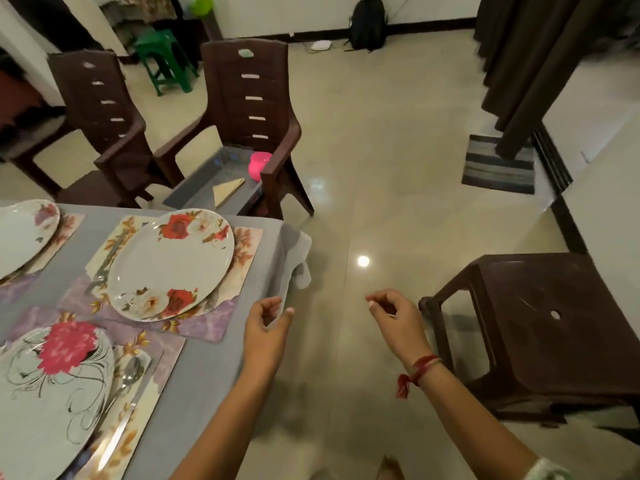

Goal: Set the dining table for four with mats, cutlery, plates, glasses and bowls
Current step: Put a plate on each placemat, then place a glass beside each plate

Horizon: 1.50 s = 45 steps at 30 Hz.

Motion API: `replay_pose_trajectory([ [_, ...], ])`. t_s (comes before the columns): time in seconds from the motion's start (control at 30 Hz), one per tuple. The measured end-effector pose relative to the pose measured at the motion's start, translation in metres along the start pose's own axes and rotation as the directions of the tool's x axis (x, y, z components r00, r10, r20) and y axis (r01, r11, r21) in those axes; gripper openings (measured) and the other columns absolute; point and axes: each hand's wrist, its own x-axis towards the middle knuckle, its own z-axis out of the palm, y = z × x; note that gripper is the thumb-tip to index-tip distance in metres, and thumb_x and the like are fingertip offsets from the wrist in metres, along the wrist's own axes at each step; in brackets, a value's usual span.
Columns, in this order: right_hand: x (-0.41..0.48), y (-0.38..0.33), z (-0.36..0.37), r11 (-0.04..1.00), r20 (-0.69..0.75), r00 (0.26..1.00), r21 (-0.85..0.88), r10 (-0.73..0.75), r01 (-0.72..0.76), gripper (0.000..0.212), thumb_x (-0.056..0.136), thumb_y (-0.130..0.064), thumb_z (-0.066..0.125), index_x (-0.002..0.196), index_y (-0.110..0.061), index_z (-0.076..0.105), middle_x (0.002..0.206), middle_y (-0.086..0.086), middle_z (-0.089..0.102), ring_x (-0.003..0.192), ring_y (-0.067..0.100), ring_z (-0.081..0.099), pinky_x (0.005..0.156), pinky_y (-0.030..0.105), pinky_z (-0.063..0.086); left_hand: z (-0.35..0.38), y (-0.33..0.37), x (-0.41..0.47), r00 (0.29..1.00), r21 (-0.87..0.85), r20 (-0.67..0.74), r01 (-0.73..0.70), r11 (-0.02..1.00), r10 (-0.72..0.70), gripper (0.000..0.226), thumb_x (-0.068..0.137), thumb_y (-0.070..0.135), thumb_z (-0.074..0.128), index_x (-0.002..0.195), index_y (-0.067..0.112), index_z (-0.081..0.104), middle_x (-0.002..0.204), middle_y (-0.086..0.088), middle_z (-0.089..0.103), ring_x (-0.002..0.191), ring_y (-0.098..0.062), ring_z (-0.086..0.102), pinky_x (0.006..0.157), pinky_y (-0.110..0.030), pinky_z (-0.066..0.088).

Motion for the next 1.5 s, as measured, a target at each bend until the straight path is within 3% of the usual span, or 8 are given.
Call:
replay_pose_trajectory([
  [0.17, 0.047, -0.015, -0.007, 0.998, 0.053, 0.998, -0.037, -0.044, 0.046, 0.012, 0.088, -0.009, 0.060, 0.089, -0.018, 0.067, 0.092, -0.002, 0.067, 0.089, 0.008, 0.061, 0.072, 0.008, 0.044, 0.014, 0.020, 0.023, 0.998, -0.053, -0.063, -0.019, 0.998, 0.016, 0.020, 0.090, 0.013, 0.062, 0.108, 0.015, 0.055, 0.097, 0.012, 0.056, 0.091, -0.008, 0.056, 0.077, -0.021, 0.049],
  [0.3, 0.096, -0.024, -0.007, 0.994, 0.080, 0.993, -0.063, -0.081, 0.086, 0.011, 0.088, -0.008, 0.061, 0.089, -0.017, 0.067, 0.091, -0.003, 0.066, 0.085, 0.004, 0.060, 0.068, 0.002, 0.043, 0.030, 0.028, 0.054, 0.996, -0.121, -0.084, 0.011, 0.993, -0.021, 0.020, 0.090, 0.014, 0.062, 0.109, 0.014, 0.055, 0.096, 0.010, 0.057, 0.088, -0.009, 0.058, 0.082, -0.034, 0.054],
  [0.43, 0.158, -0.027, 0.008, 0.993, 0.132, 0.989, -0.089, -0.067, 0.079, 0.011, 0.089, -0.010, 0.060, 0.093, -0.016, 0.068, 0.093, -0.004, 0.066, 0.087, 0.004, 0.060, 0.071, 0.007, 0.042, 0.046, 0.035, 0.110, 0.991, -0.129, -0.129, 0.005, 0.992, -0.022, 0.019, 0.090, 0.013, 0.061, 0.108, 0.014, 0.055, 0.094, 0.009, 0.057, 0.085, -0.005, 0.055, 0.067, -0.008, 0.047],
  [0.53, 0.216, -0.042, 0.036, 0.989, 0.186, 0.980, -0.111, -0.072, 0.094, 0.011, 0.089, -0.010, 0.061, 0.090, -0.018, 0.068, 0.093, -0.004, 0.067, 0.089, 0.006, 0.061, 0.073, 0.010, 0.044, 0.051, 0.043, 0.173, 0.984, -0.130, -0.172, 0.033, 0.991, -0.055, 0.019, 0.090, 0.015, 0.061, 0.109, 0.016, 0.057, 0.103, 0.000, 0.060, 0.095, -0.014, 0.058, 0.074, -0.016, 0.046],
  [0.97, 0.450, -0.149, 0.153, 0.940, 0.485, 0.850, -0.144, -0.207, 0.310, 0.012, 0.088, -0.009, 0.060, 0.087, -0.016, 0.069, 0.086, -0.007, 0.067, 0.080, -0.002, 0.060, 0.071, 0.006, 0.045, 0.053, 0.116, 0.405, 0.939, -0.239, -0.323, 0.043, 0.970, -0.121, 0.016, 0.091, 0.019, 0.061, 0.107, 0.018, 0.057, 0.097, 0.007, 0.059, 0.090, -0.005, 0.055, 0.071, -0.012, 0.041],
  [1.2, 0.562, -0.174, 0.241, 0.927, 0.673, 0.714, -0.113, -0.193, 0.357, 0.023, 0.087, -0.006, 0.061, 0.078, -0.027, 0.065, 0.073, -0.009, 0.063, 0.065, 0.000, 0.056, 0.066, 0.023, 0.045, 0.048, 0.109, 0.483, 0.849, -0.335, -0.469, 0.084, 0.939, -0.244, 0.013, 0.091, 0.015, 0.061, 0.104, 0.016, 0.058, 0.097, 0.005, 0.059, 0.088, -0.002, 0.055, 0.071, -0.014, 0.042],
  [1.3, 0.620, -0.175, 0.277, 0.927, 0.723, 0.671, -0.118, -0.166, 0.356, 0.026, 0.086, -0.006, 0.063, 0.077, -0.031, 0.063, 0.078, -0.008, 0.065, 0.078, 0.011, 0.061, 0.075, 0.028, 0.048, 0.058, 0.107, 0.524, 0.800, -0.350, -0.513, 0.137, 0.927, -0.312, 0.014, 0.092, 0.015, 0.060, 0.105, 0.016, 0.057, 0.096, 0.007, 0.058, 0.088, -0.001, 0.054, 0.070, -0.012, 0.041],
  [1.5, 0.721, -0.185, 0.325, 0.923, 0.793, 0.602, -0.163, -0.088, 0.349, 0.021, 0.086, -0.004, 0.063, 0.078, -0.023, 0.063, 0.080, -0.003, 0.064, 0.083, 0.016, 0.061, 0.077, 0.019, 0.045, 0.084, 0.124, 0.605, 0.677, -0.403, -0.570, 0.263, 0.876, -0.466, 0.016, 0.091, 0.017, 0.062, 0.106, 0.015, 0.058, 0.095, 0.008, 0.058, 0.092, -0.009, 0.055, 0.070, -0.014, 0.040],
])
